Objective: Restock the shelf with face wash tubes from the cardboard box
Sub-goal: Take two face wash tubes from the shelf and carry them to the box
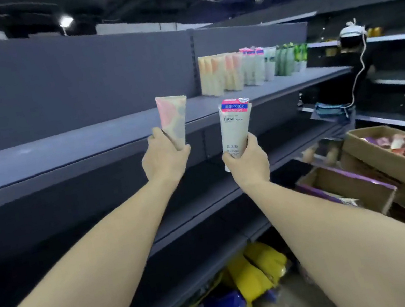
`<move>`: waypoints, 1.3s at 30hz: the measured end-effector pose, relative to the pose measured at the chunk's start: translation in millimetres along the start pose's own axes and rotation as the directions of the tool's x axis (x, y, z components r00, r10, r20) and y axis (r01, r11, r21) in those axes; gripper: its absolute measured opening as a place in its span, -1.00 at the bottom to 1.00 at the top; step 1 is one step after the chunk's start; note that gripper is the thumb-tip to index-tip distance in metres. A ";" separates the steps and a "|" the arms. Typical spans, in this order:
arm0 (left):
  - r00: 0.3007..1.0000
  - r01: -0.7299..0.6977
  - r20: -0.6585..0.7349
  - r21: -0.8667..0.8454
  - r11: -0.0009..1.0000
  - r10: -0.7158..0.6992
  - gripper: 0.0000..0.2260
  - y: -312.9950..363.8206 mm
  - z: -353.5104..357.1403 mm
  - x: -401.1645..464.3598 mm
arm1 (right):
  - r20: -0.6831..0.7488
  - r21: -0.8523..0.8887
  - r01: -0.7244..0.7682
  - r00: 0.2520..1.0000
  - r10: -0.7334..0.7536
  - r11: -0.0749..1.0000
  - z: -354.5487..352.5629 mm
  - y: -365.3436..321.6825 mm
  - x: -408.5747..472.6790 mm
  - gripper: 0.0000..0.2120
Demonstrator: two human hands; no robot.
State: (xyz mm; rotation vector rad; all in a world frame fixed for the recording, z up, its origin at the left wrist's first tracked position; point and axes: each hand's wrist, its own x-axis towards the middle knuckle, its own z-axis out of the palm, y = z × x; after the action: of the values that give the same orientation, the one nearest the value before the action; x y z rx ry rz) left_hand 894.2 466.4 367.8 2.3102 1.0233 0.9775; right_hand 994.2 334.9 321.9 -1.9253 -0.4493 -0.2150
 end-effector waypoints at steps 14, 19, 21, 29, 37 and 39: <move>0.658 -0.188 0.736 -0.048 0.981 0.162 -0.48 79.0 243.9 -262.2 | -0.380 -0.132 -0.658 0.724 0.575 0.741 -195.4 259.8 -137.7 -0.55; 0.490 -0.288 0.846 -0.069 0.955 0.209 -0.42 100.8 279.7 -360.7 | -0.476 -0.099 -0.771 0.591 0.651 0.629 -260.3 309.9 -200.1 -0.58; 0.439 -0.322 0.871 -0.077 0.944 0.221 -0.42 111.9 288.0 -394.9 | -0.509 -0.091 -0.806 0.543 0.668 0.585 -285.0 324.0 -220.7 -0.55; 0.322 -0.370 0.920 -0.094 0.924 0.222 -0.42 145.2 301.6 -500.8 | -0.467 -0.113 -0.852 0.500 0.729 0.512 -354.7 367.8 -291.9 -0.58; 0.296 -0.408 0.939 -0.042 0.912 0.175 -0.42 154.1 309.5 -563.4 | -0.393 -0.099 -0.889 0.449 0.803 0.448 -388.7 404.3 -350.0 -0.51; 0.301 -0.404 0.939 -0.031 0.914 0.165 -0.43 156.6 311.3 -572.6 | -0.385 -0.095 -0.892 0.442 0.811 0.441 -395.8 412.2 -356.3 -0.47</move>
State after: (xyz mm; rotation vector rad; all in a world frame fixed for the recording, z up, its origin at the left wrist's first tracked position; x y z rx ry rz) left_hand 924.2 -101.9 13.6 2.6239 0.1739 -0.5198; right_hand 860.2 -241.0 -0.6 -2.1150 0.8682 0.1474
